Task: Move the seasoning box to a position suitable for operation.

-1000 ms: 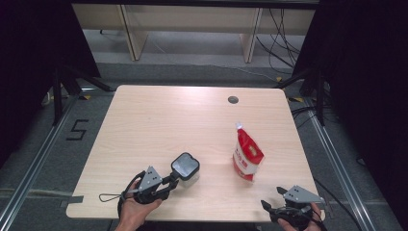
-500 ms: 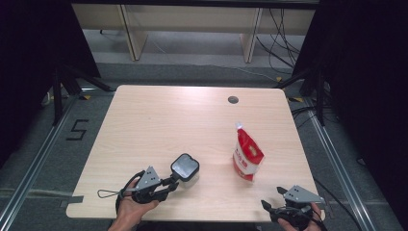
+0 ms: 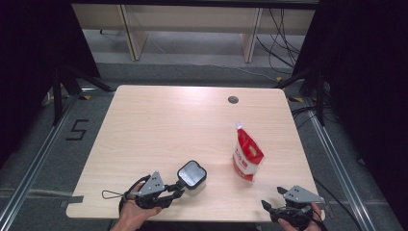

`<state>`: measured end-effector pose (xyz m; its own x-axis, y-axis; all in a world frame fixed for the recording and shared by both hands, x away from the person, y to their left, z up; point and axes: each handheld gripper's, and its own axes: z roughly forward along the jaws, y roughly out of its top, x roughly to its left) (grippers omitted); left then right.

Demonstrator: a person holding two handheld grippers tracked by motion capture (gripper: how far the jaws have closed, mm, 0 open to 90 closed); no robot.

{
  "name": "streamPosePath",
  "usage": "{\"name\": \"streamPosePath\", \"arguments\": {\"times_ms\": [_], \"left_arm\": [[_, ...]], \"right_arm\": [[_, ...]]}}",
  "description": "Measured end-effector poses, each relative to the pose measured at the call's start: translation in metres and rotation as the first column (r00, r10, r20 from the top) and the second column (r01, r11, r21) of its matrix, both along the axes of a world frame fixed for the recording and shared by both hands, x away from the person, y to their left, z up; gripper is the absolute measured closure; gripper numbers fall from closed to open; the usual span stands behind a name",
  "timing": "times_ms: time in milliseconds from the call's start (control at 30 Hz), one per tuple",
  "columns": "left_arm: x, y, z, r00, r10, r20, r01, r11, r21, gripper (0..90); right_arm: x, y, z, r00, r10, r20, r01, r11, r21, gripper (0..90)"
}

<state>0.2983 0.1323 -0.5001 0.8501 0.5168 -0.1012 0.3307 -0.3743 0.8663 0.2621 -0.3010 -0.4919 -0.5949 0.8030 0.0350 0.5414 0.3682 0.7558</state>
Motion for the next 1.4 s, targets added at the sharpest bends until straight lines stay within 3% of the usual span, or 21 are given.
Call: {"name": "streamPosePath", "arguments": {"times_ms": [133,300,400,467,500,600,667,767,800,867,900,1067,1133,1200,1367,1400], "left_arm": [[-0.001,-0.003,0.0,0.9986,-0.052,0.011,0.052,0.9986,-0.004,72.2],[-0.003,-0.005,-0.001,0.9967,-0.082,-0.002,0.082,0.9966,-0.012,72.3],[-0.003,-0.007,-0.001,0.9934,-0.114,0.007,0.114,0.9933,-0.018,72.2],[-0.004,-0.007,-0.001,0.9906,-0.136,0.013,0.136,0.9907,0.005,72.2],[-0.004,-0.009,-0.001,0.9884,-0.152,0.009,0.152,0.9883,-0.016,72.2],[-0.004,-0.01,0.0,0.9879,-0.154,0.016,0.154,0.988,0.007,72.2],[-0.003,-0.01,-0.001,0.9862,-0.165,0.017,0.165,0.9863,-0.006,72.1],[0.0,-0.007,-0.001,0.988,-0.154,0.017,0.154,0.9881,0.008,71.4],[0.001,-0.005,-0.001,0.9892,-0.143,0.034,0.142,0.9896,0.025,71.4],[0.003,-0.003,-0.002,0.993,-0.114,0.031,0.113,0.9931,0.031,70.2],[0.005,-0.001,-0.003,0.9943,-0.103,0.028,0.102,0.9943,0.03,69.4],[0.01,0.005,-0.002,0.9972,-0.061,0.043,0.059,0.9966,0.058,70.0],[0.011,0.004,-0.003,0.998,-0.053,0.035,0.051,0.9979,0.039,70.3],[0.012,0.004,-0.002,0.9979,-0.052,0.039,0.05,0.9973,0.055,70.1],[0.012,0.004,-0.002,0.999,-0.025,0.037,0.024,0.9987,0.045,68.4],[0.013,0.005,-0.002,0.9982,-0.027,0.053,0.024,0.9982,0.055,68.0]], "right_arm": [[0.0,-0.001,0.0,1.0,0.002,-0.005,-0.002,1.0,-0.005,25.6],[0.0,0.0,0.0,1.0,0.006,-0.005,-0.006,1.0,0.0,25.5],[0.001,0.0,0.0,1.0,0.008,-0.002,-0.008,1.0,-0.002,25.6],[0.001,0.0,0.0,1.0,0.008,-0.003,-0.008,1.0,0.0,25.6],[0.001,0.0,0.0,1.0,0.007,-0.002,-0.007,1.0,-0.001,25.6],[0.0,0.001,-0.001,1.0,-0.006,-0.003,0.006,1.0,-0.002,25.6],[0.0,0.001,-0.001,1.0,-0.005,-0.003,0.005,1.0,-0.001,25.6],[-0.003,0.003,-0.001,0.9989,-0.045,-0.009,0.045,0.999,-0.003,25.6],[-0.003,0.003,-0.001,0.9989,-0.045,-0.009,0.045,0.999,-0.003,25.6],[-0.003,0.004,-0.001,0.999,-0.043,-0.012,0.043,0.999,0.001,25.5],[0.0,0.002,-0.002,0.9998,-0.018,0.009,0.019,1.0,-0.009,25.5],[-0.001,0.002,-0.001,0.9998,-0.018,0.013,0.018,1.0,-0.016,25.6],[0.0,0.002,-0.002,0.9995,-0.013,0.029,0.013,1.0,-0.022,25.6],[0.0,0.002,-0.002,0.9995,-0.01,0.029,0.011,1.0,-0.022,25.5],[0.001,0.002,-0.001,0.9998,0.017,-0.006,-0.018,1.0,-0.01,25.6],[0.001,0.002,-0.001,0.9998,0.02,-0.001,-0.02,1.0,-0.016,25.6]]}}
